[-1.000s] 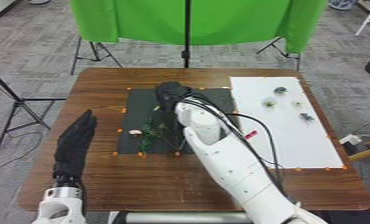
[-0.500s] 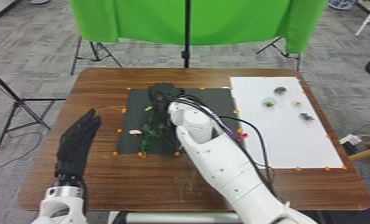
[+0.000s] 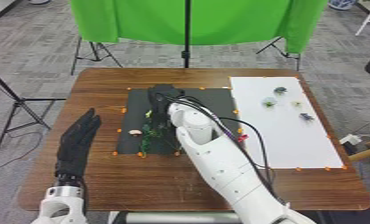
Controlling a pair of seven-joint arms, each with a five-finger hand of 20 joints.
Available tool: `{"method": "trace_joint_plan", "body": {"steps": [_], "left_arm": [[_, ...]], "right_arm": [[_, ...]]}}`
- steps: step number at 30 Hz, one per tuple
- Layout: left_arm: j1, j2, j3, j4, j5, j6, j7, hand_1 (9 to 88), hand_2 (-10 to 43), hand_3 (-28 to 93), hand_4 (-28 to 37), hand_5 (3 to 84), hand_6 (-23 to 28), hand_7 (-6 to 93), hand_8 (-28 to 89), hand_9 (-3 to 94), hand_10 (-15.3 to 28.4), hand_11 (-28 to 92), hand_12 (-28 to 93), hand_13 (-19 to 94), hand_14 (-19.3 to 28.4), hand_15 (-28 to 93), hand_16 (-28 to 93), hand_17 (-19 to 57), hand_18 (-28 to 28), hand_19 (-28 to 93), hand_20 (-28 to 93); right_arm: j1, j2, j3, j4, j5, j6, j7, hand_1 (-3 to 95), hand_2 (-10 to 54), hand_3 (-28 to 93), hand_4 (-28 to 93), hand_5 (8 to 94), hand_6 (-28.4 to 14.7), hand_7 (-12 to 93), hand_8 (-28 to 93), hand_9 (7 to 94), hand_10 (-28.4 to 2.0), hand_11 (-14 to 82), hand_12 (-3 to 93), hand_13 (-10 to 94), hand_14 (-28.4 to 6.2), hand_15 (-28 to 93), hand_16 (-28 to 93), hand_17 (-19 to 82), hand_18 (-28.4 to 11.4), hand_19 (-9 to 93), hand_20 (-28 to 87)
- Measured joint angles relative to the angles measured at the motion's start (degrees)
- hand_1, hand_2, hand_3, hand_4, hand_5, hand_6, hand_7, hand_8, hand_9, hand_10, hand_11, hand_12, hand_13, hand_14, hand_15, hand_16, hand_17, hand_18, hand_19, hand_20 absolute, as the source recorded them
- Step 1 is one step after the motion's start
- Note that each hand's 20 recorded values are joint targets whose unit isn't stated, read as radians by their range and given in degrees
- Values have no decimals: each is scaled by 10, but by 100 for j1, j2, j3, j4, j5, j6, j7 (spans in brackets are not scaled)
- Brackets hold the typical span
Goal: Arrange flowers
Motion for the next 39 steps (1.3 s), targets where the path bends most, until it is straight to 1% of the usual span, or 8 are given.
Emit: {"method": "trace_joint_plan", "body": {"steps": [7,18,22,27,30,34,37,39], "left_arm": [[12,-4,-9,-1,3,-32,-6,222,-91,687,-212,405,23,58,-57,388,102,74,141,276,118,72,11,30,96,8,157],[60,-27,-52,-13,9,-34,-18,222,-92,684,-211,404,23,58,-56,387,101,73,142,277,119,71,12,29,96,8,156],[78,-50,-81,-21,13,-43,-32,223,-91,685,-211,404,23,58,-56,388,101,74,143,277,119,71,12,29,96,8,155],[73,-58,-91,-19,16,-71,-73,222,-92,685,-210,405,24,57,-56,390,102,76,143,278,119,72,12,29,96,9,155],[70,-62,-99,-18,25,-120,-100,223,-91,683,-212,405,24,58,-55,391,103,76,142,278,119,71,12,29,96,9,155],[75,-64,-105,-18,26,-150,-119,222,-91,684,-211,406,24,58,-55,394,103,78,142,281,120,73,12,29,96,8,155],[78,-68,-119,-18,27,-172,-140,223,-89,683,-212,407,24,58,-55,398,104,79,141,284,120,74,12,29,96,9,155],[79,-73,-131,-18,32,-196,-155,223,-89,683,-212,410,25,58,-55,399,104,80,141,284,120,74,12,29,96,9,155]], "right_arm": [[-4,149,-157,-244,1,-297,66,468,-95,636,-176,665,7,155,-20,853,-117,272,255,888,-19,653,338,650,-121,932,635],[332,868,-713,-1341,1137,-2005,854,485,-95,619,-146,660,-5,140,22,828,-130,250,245,872,-30,627,339,624,-129,932,601],[384,1381,-660,-2169,2058,-1772,1194,467,-95,617,-142,664,-6,136,25,817,-132,228,240,864,-34,625,338,615,-130,932,595],[237,2185,-161,-3219,2776,-650,1498,467,-95,614,-148,670,-6,131,32,805,-137,181,220,876,-24,610,330,620,-126,932,587],[65,2708,411,-3626,2898,-534,1834,429,-95,629,-138,627,-9,118,-64,736,-157,140,209,854,-34,603,340,603,-130,932,587],[-277,3414,1342,-3681,2861,-1445,2302,382,-95,612,-144,530,-30,79,-56,610,-186,92,205,787,-69,611,327,541,-162,932,568],[-690,3848,2090,-3529,2781,-2407,2379,362,-95,611,-147,522,-31,76,-52,602,-187,91,208,780,-75,614,326,536,-164,932,561],[-988,4052,2464,-3324,2661,-2600,2414,357,-95,611,-150,528,-32,79,-51,613,-186,99,211,783,-76,621,324,540,-162,932,559]]}}
